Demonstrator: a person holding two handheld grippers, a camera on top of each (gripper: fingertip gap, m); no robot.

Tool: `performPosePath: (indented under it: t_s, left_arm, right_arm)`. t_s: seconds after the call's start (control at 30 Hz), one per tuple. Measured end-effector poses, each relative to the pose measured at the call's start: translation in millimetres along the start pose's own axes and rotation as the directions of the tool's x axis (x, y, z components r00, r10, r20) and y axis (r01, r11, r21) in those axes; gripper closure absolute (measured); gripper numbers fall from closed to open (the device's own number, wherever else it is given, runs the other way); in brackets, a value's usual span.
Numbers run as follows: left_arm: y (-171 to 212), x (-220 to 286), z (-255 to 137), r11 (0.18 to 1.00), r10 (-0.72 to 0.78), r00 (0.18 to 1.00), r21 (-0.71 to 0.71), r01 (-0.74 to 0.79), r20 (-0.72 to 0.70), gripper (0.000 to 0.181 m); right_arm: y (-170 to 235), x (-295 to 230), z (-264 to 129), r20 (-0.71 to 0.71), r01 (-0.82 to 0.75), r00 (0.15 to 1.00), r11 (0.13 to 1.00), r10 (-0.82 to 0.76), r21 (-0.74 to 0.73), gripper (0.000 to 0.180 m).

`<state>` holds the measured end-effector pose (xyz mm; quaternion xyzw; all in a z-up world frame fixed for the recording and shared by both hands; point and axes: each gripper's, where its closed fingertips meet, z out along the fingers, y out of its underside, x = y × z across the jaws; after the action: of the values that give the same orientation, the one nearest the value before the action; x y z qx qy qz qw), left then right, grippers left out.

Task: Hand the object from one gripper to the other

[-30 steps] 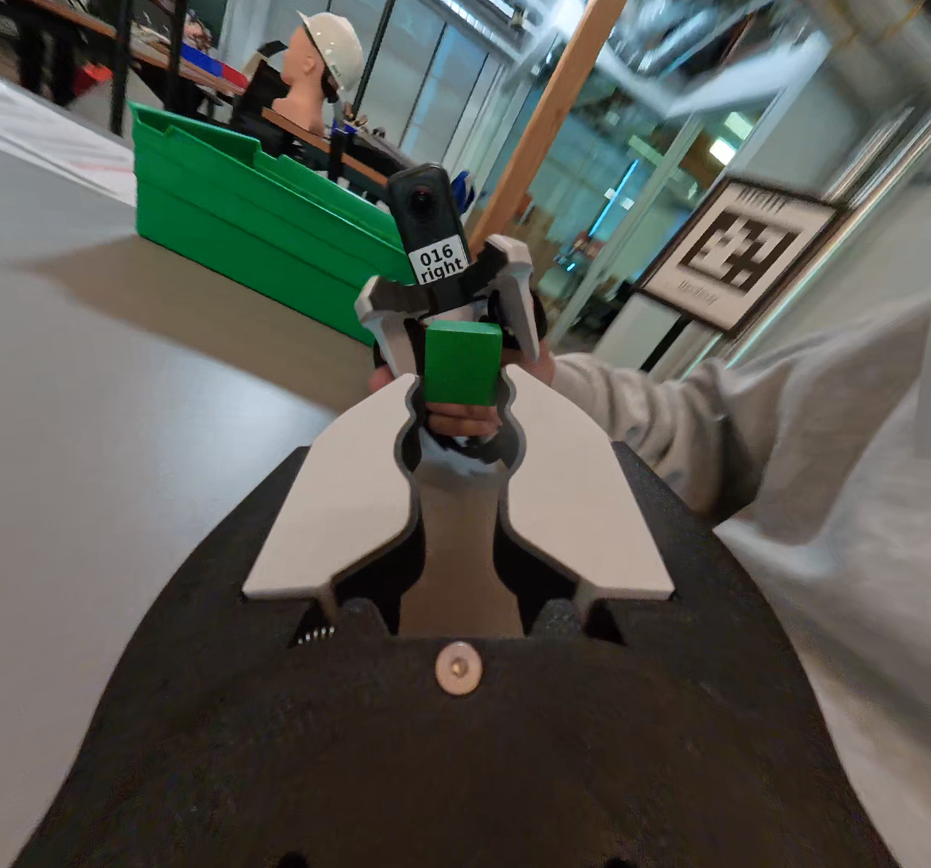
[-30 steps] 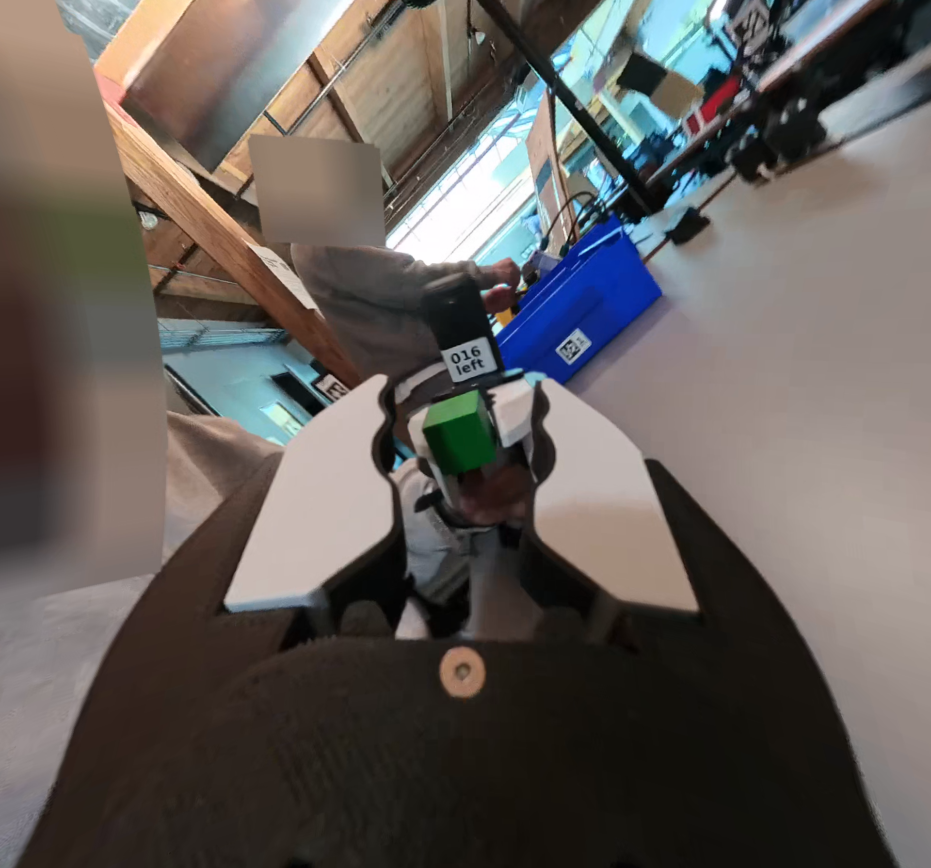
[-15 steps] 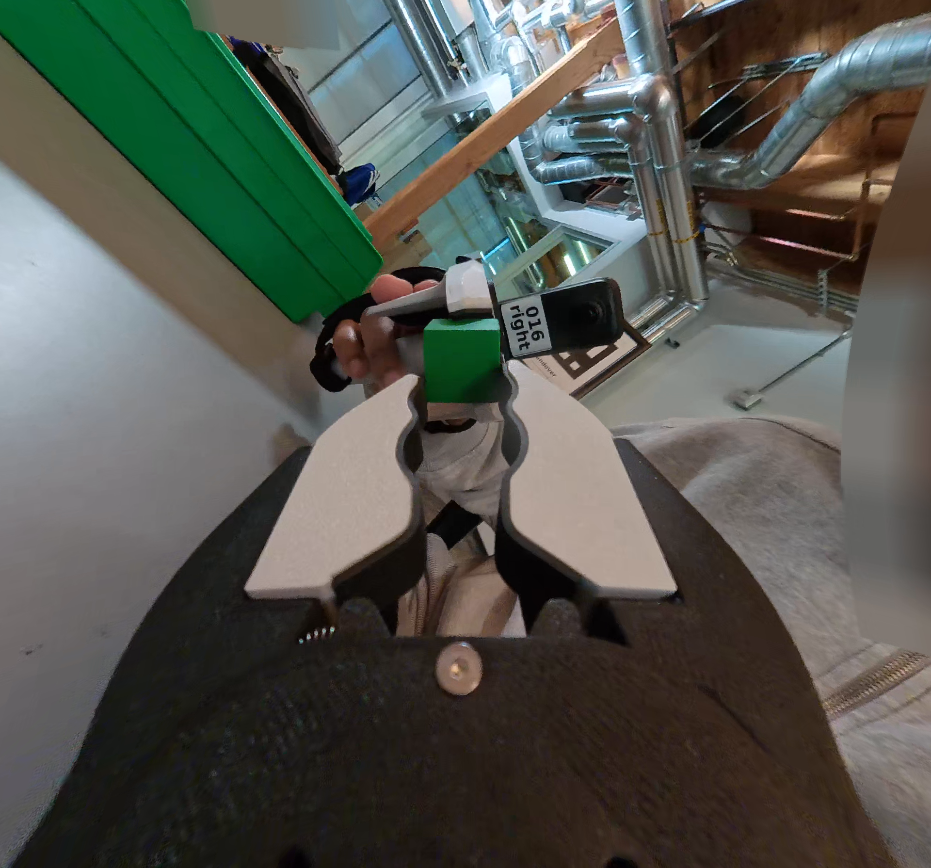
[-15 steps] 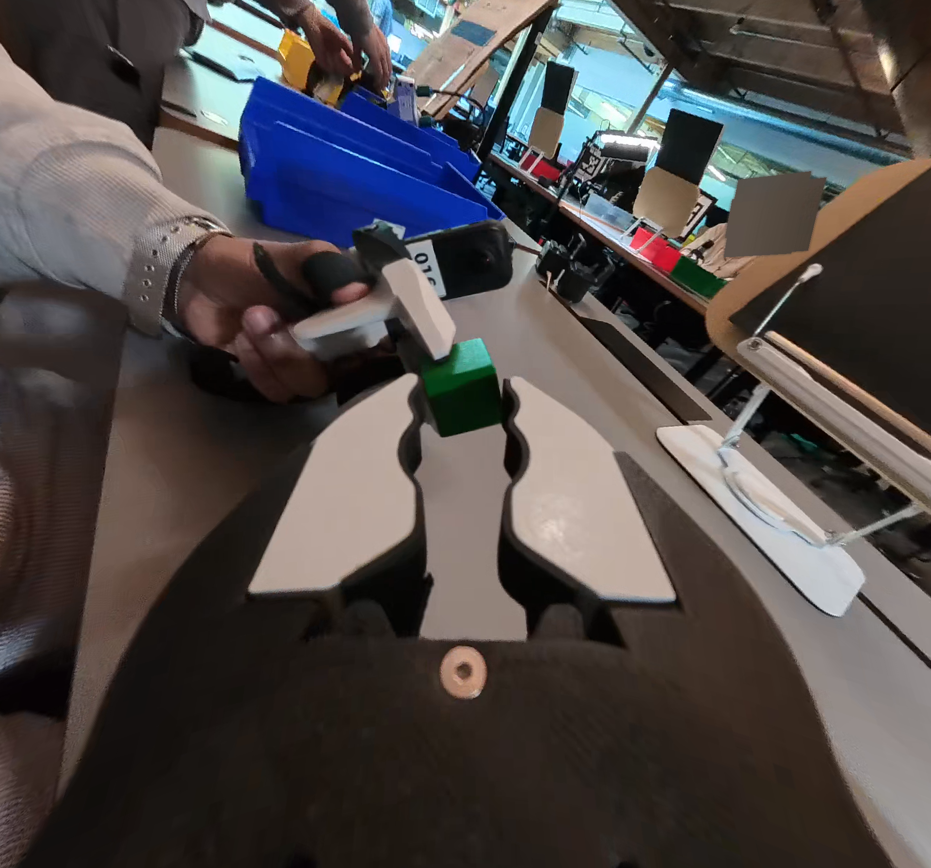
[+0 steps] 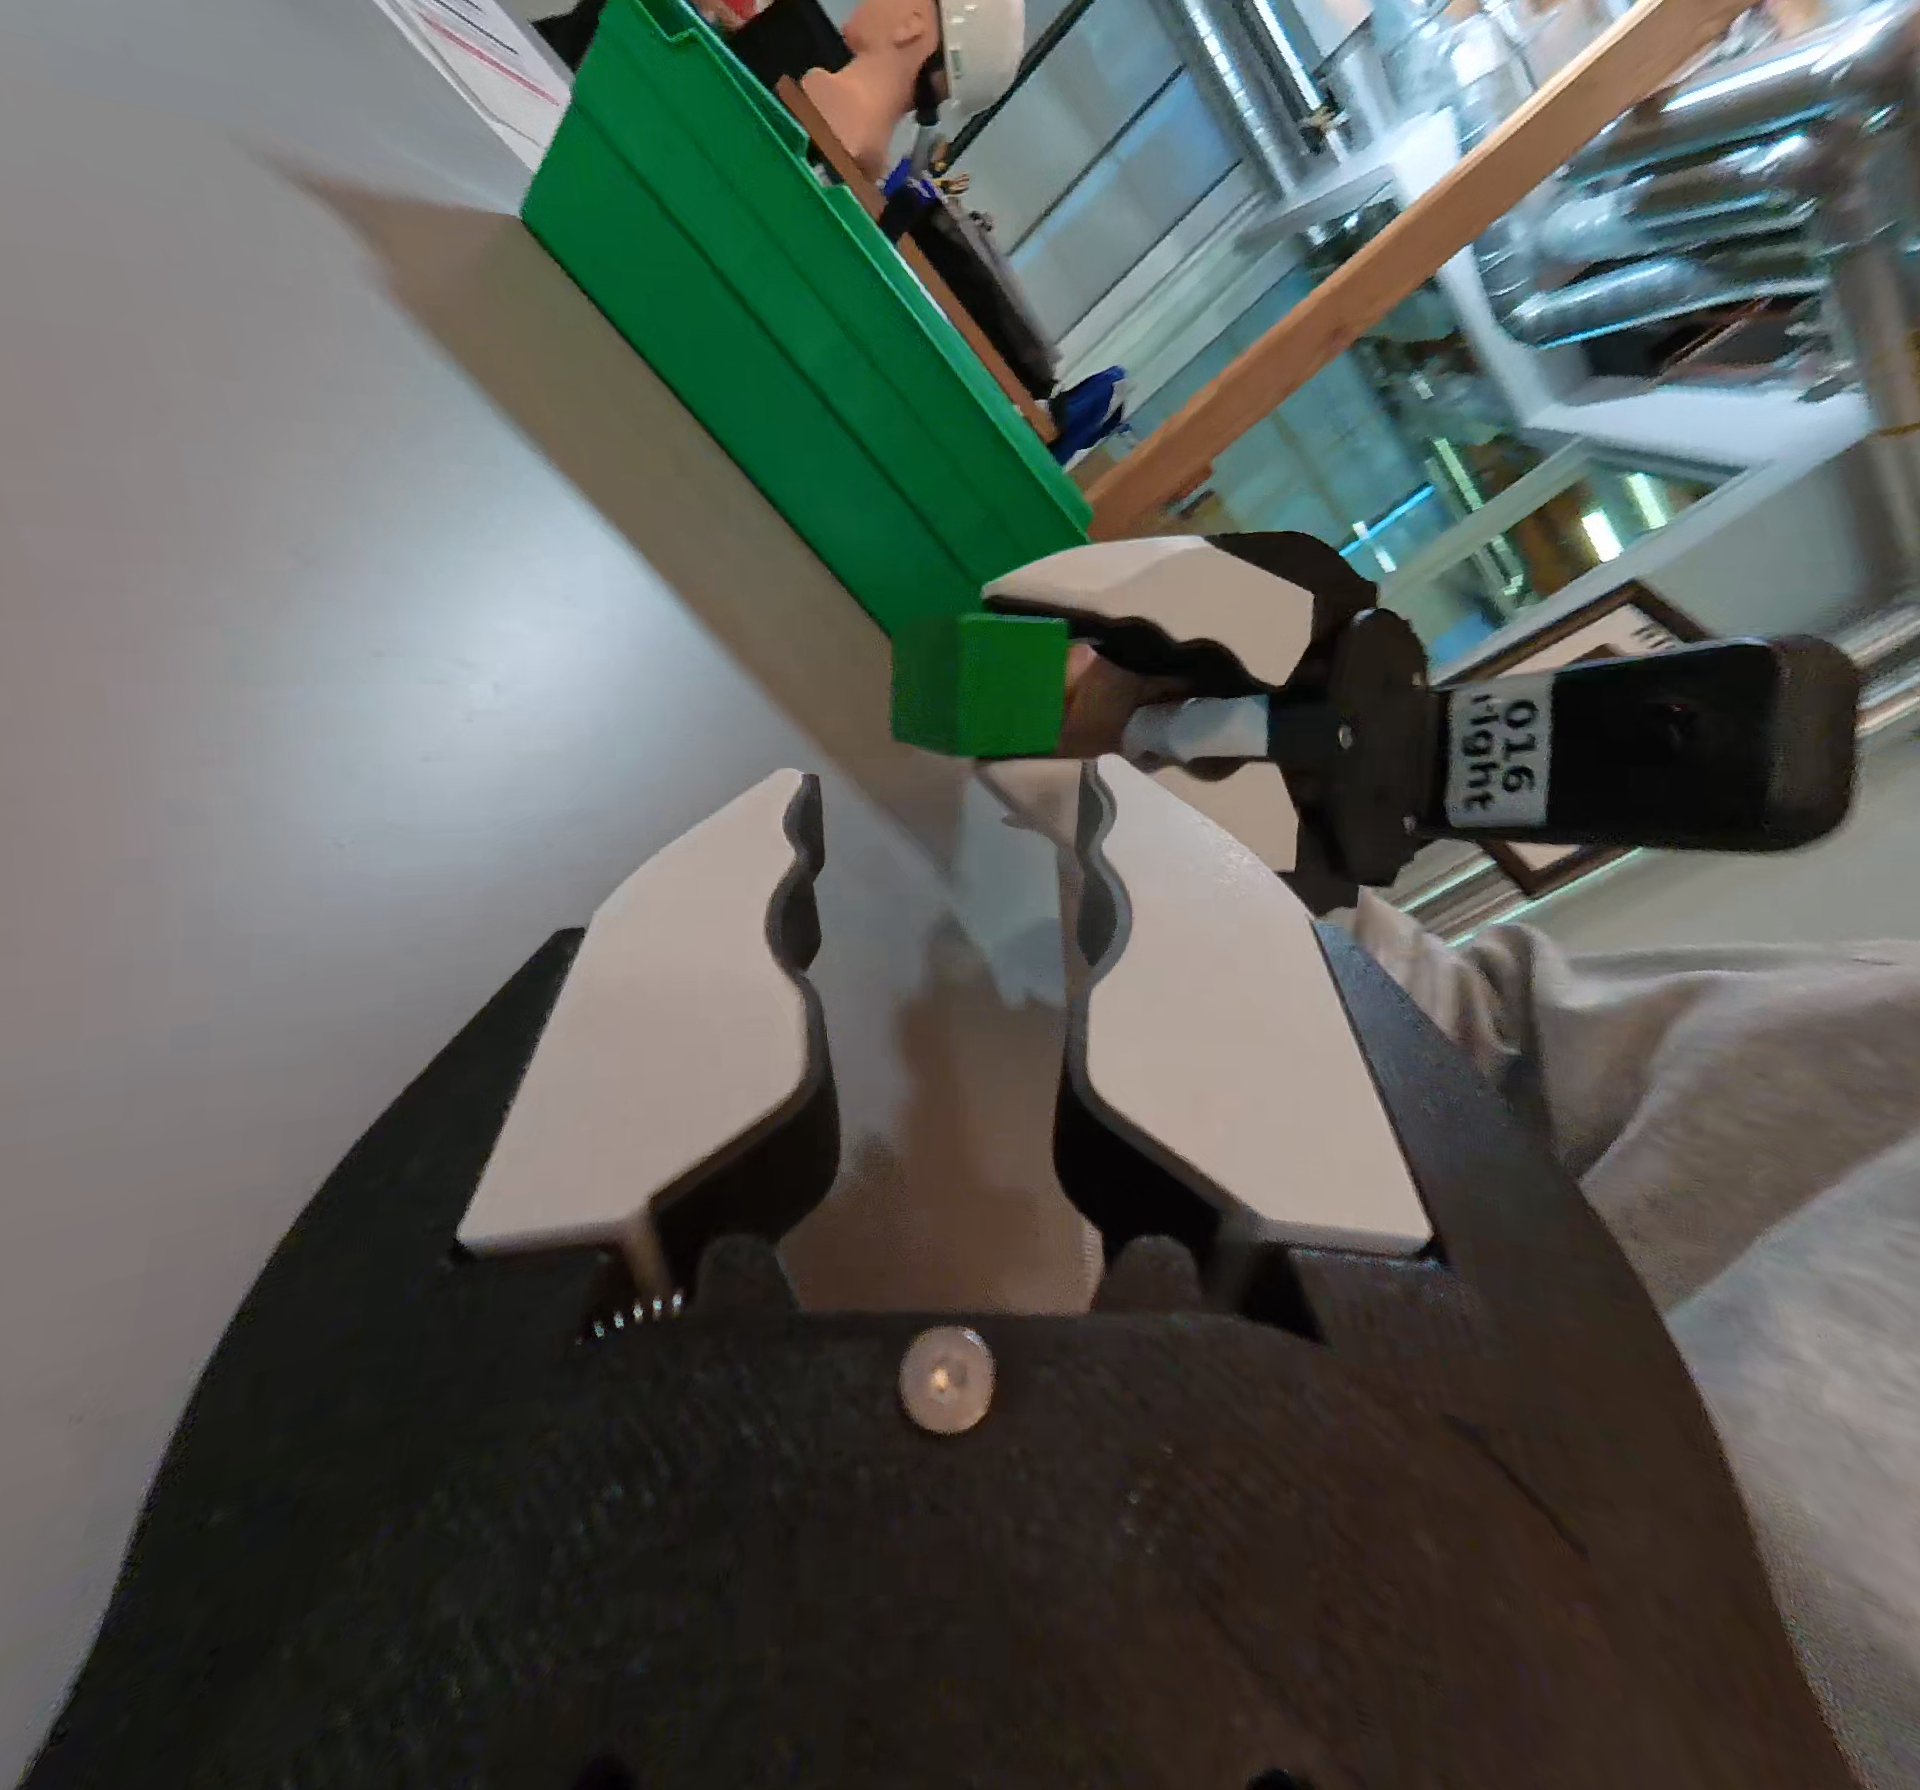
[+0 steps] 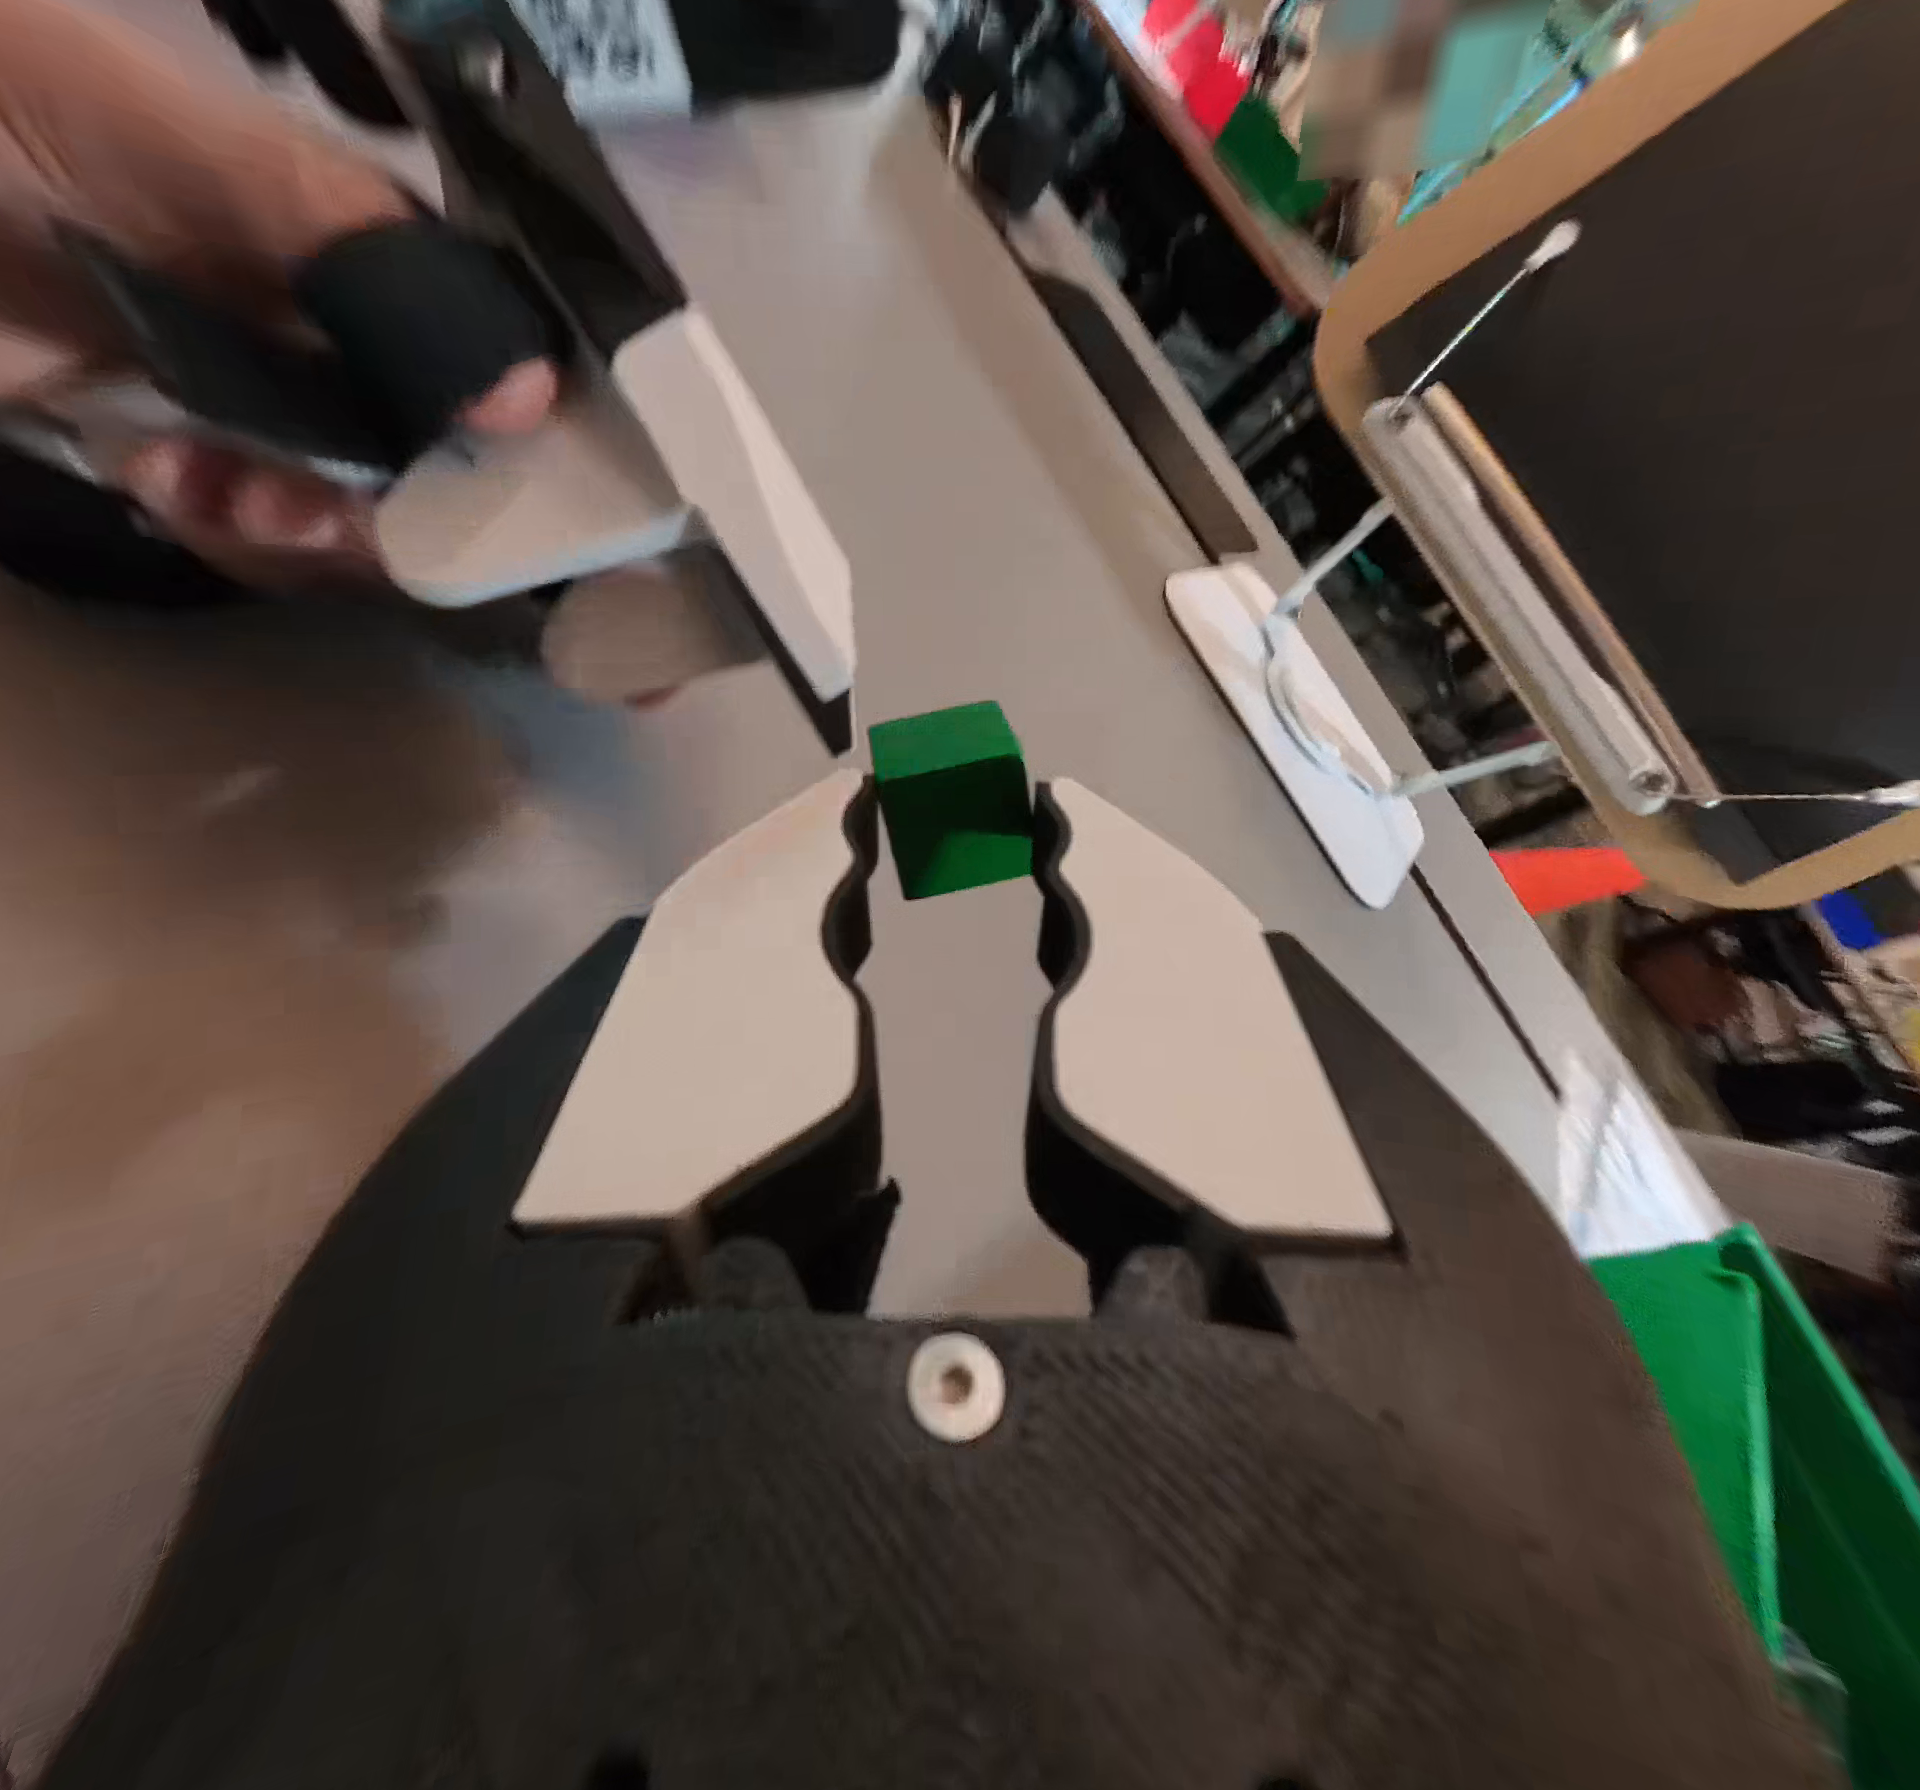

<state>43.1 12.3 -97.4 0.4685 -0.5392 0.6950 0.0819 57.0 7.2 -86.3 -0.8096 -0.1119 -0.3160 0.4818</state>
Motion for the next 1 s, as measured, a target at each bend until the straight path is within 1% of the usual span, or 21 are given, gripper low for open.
performPosePath:
  t_s: [0.03, 0.13, 0.27, 0.3, 0.33, 0.43, 0.53, 0.63, 0.67, 0.73, 0.77, 0.8, 0.87, 0.93, 1.0]
  left_arm:
    - [0.4, -0.1, 0.2, 1.0, 0.026, 1.0, -0.004, -0.026, 0.018, 0.133]
    - [3.8, 1.4, 2.4, 0.994, 0.105, 0.993, -0.037, -0.103, 0.057, 0.135]
    - [7.8, 3.6, 6.0, 0.984, 0.172, 0.981, -0.066, -0.167, 0.088, 0.143]
    - [7.4, 3.0, 5.6, 0.982, 0.182, 0.978, -0.065, -0.176, 0.1, 0.15]
    - [5.4, 4.1, 4.7, 0.98, 0.196, 0.975, -0.054, -0.191, 0.101, 0.152]
    - [1.9, 6.2, 2.3, 0.975, 0.223, 0.969, -0.05, -0.219, 0.103, 0.152]
    - [-2.6, 5.0, -1.2, 0.98, 0.2, 0.975, -0.024, -0.198, 0.097, 0.152]
    - [-7.1, 8.0, -5.0, 0.992, 0.128, 0.991, 0.014, -0.129, 0.034, 0.153]
    - [-8.7, 10.2, -6.1, 0.995, 0.099, 0.995, 0.028, -0.099, 0.0, 0.153]
    - [-12.3, 14.3, -8.5, 0.997, 0.047, 0.997, 0.056, -0.044, -0.064, 0.153]
    - [-14.0, 16.1, -9.5, 0.997, 0.031, 0.995, 0.068, -0.025, -0.09, 0.153]
    - [-15.3, 17.9, -10.2, 0.997, 0.022, 0.993, 0.075, -0.014, -0.112, 0.153]
    - [-16.1, 22.0, -10.6, 0.997, 0.028, 0.989, 0.078, -0.017, -0.145, 0.153]
    - [-15.6, 26.5, -10.2, 0.996, 0.056, 0.985, 0.075, -0.045, -0.162, 0.153]
    - [-14.1, 33.4, -9.4, 0.994, 0.09, 0.978, 0.07, -0.078, -0.188, 0.153]
  right_arm:
    - [4.3, -2.8, 2.9, -0.011, 0.054, 0.998, 0.997, -0.055, -0.046, 0.151]
    - [6.5, -9.7, 6.6, -0.036, 0.195, 0.979, 0.974, -0.2, -0.119, 0.151]
    - [-5.2, -19.8, 7.3, -0.051, 0.26, 0.963, 0.96, -0.266, -0.107, 0.15]
    - [-8.8, -19.8, 6.7, -0.066, 0.277, 0.957, 0.956, -0.284, -0.098, 0.15]
    - [-11.7, -19.0, 5.9, -0.084, 0.293, 0.95, 0.952, -0.3, -0.092, 0.15]
    - [-16.7, -16.5, 5.1, -0.123, 0.299, 0.945, 0.953, -0.304, -0.055, 0.15]
    - [-22.9, -9.0, 2.3, -0.16, 0.262, 0.953, 0.965, -0.258, 0.006, 0.136]
    - [-28.8, -3.7, -1.5, -0.136, 0.137, 0.983, 0.983, -0.12, 0.124, 0.122]
    - [-29.2, -1.6, -2.7, -0.112, 0.075, 0.992, 0.984, -0.057, 0.163, 0.122]
    - [-31.2, -0.1, -5.8, -0.013, -0.083, 0.996, 0.964, 0.089, 0.251, 0.121]
    - [-32.7, 0.8, -8.0, 0.049, -0.173, 0.985, 0.941, 0.166, 0.292, 0.12]
    - [-34.5, 1.6, -10.5, 0.12, -0.269, 0.963, 0.908, 0.242, 0.322, 0.12]
    - [-37.0, 8.0, -15.1, 0.237, -0.457, 0.888, 0.821, 0.395, 0.343, 0.119]
    - [-38.5, 17.1, -19.8, 0.318, -0.608, 0.792, 0.716, 0.521, 0.343, 0.119]
    - [-40.0, 21.6, -24.0, 0.416, -0.738, 0.673, 0.591, 0.612, 0.326, 0.125]
